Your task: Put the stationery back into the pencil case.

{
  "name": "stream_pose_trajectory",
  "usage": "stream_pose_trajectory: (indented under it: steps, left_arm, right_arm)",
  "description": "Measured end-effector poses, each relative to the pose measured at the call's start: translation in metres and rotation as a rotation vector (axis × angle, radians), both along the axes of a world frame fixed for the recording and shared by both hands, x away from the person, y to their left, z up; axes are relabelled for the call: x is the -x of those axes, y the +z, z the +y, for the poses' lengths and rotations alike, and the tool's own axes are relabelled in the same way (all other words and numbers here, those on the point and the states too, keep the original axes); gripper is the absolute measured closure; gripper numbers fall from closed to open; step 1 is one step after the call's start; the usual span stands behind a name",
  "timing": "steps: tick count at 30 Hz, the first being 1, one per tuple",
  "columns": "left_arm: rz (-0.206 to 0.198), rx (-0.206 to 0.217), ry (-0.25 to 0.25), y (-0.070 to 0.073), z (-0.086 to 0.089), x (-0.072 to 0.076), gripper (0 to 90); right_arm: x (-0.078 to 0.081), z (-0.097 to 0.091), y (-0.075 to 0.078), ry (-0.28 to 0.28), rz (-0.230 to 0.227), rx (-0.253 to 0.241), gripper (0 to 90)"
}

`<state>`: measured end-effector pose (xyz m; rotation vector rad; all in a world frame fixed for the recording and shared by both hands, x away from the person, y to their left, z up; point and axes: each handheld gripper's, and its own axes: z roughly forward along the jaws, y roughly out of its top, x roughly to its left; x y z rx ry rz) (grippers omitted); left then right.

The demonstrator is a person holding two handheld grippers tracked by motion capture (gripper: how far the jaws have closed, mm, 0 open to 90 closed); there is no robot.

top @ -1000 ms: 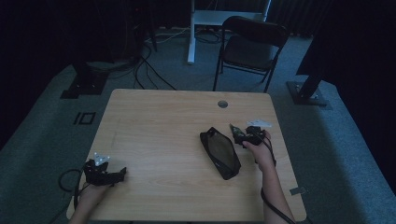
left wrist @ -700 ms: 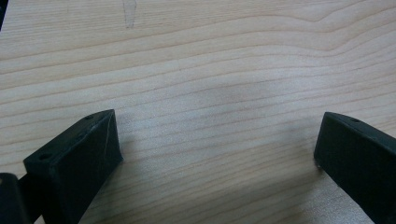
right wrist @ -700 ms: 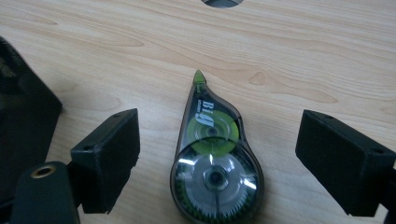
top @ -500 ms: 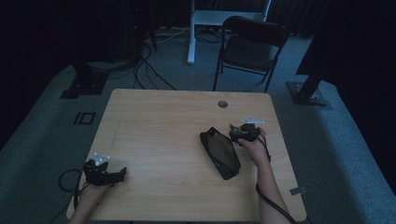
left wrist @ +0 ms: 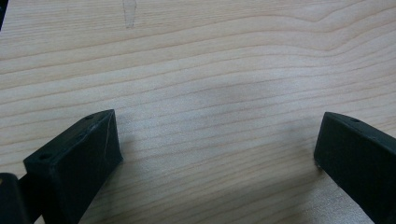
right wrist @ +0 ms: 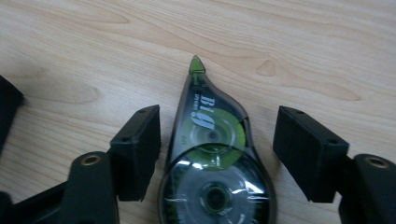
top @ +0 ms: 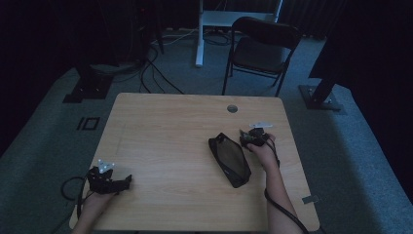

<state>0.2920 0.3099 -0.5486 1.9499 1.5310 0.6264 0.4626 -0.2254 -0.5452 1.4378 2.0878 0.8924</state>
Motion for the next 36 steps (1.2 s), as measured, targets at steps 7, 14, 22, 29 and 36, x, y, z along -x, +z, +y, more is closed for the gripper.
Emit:
stream_pose_trajectory:
  steps: [7,14,22,29,36]
  left_arm:
    - [0.000,0.000,0.000,0.000,0.000,0.000,0.6]
    - [0.000,0.000,0.000,0.000,0.000,0.000,0.6]
    - [0.000,0.000,0.000,0.000,0.000,0.000,0.6]
    - [0.000,0.000,0.000,0.000,0.000,0.000,0.6]
    - [0.000,0.000,0.000,0.000,0.000,0.000,0.5]
  right_arm:
    - [0.000,0.001,0.002,-0.026,0.007,-0.003,49.4]
    - [0.003,-0.002,0.011,-0.040,0.010,0.001,50.6]
    - [0.012,-0.007,0.028,-0.048,-0.006,-0.015,50.8]
    - [0.023,-0.012,0.044,-0.059,-0.010,-0.027,50.8]
    - [0.035,-0.013,0.060,-0.058,-0.034,-0.044,50.9]
